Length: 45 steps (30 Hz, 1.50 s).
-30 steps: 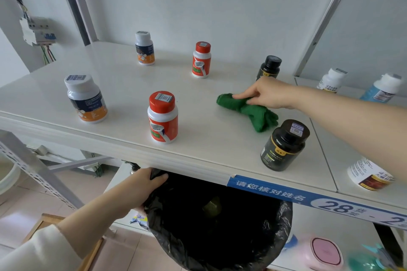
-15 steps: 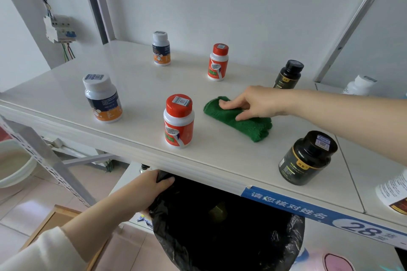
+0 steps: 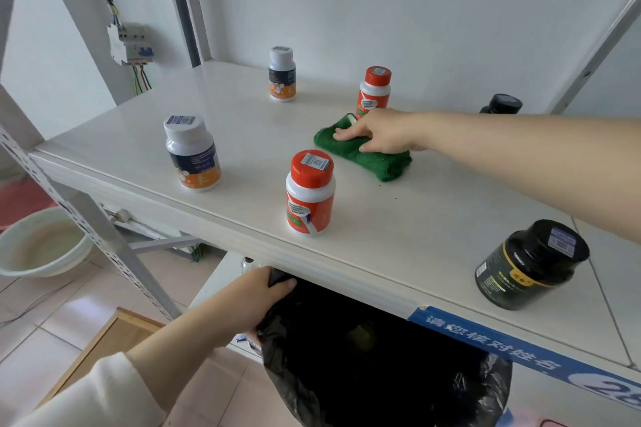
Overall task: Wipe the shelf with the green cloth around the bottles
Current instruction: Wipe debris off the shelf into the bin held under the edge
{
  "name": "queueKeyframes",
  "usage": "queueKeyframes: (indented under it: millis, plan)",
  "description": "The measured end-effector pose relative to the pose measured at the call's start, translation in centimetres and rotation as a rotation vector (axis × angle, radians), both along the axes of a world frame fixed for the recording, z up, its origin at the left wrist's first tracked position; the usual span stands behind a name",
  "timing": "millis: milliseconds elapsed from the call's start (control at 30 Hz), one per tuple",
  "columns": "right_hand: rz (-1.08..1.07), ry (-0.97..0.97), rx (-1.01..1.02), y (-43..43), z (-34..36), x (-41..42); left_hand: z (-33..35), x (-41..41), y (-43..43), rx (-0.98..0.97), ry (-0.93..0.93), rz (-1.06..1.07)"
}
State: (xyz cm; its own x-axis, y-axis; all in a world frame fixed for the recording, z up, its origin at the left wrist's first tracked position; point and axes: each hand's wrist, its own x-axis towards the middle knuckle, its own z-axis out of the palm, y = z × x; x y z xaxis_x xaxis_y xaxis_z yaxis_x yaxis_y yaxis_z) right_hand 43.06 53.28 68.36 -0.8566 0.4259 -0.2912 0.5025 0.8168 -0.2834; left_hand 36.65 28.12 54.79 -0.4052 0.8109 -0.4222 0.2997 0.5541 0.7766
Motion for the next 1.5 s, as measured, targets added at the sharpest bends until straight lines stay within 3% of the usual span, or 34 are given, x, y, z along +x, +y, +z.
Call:
queueKeyframes:
  millis: [200,433,533,633,800,1067,1267,1500]
  plan:
    - [0.171,-0.055,-0.106,-1.1,0.3,3.1,0.2,0.6,0.5,0.049,-0.005,0.033]
    - [0.012,-0.079,-0.289,-2.1,1.5,8.6,1.0,1.4,0.3,0.024,-0.065,0.045]
    - [-0.158,0.094,-0.219,-1.8,2.4,9.2,0.8,1.4,0.1,-0.003,-0.086,0.048]
    - [-0.366,0.241,0.024,-1.1,2.4,8.6,1.0,1.7,-0.2,-0.034,-0.113,0.067]
    - [-0.394,-0.205,0.108,-2.2,1.5,7.0,1.4,2.5,-0.8,-0.044,-0.181,0.114]
    - [-0.299,-0.267,0.078,-6.7,2.7,6.3,1.4,2.8,-1.3,-0.006,-0.223,0.130]
    - [-0.106,-0.468,0.410,-12.0,2.6,6.2,2.1,2.6,-1.6,0.010,-0.232,0.090]
    - [-0.206,-0.304,0.283,-16.1,1.4,8.0,1.4,1.4,-1.8,0.001,-0.205,0.013]
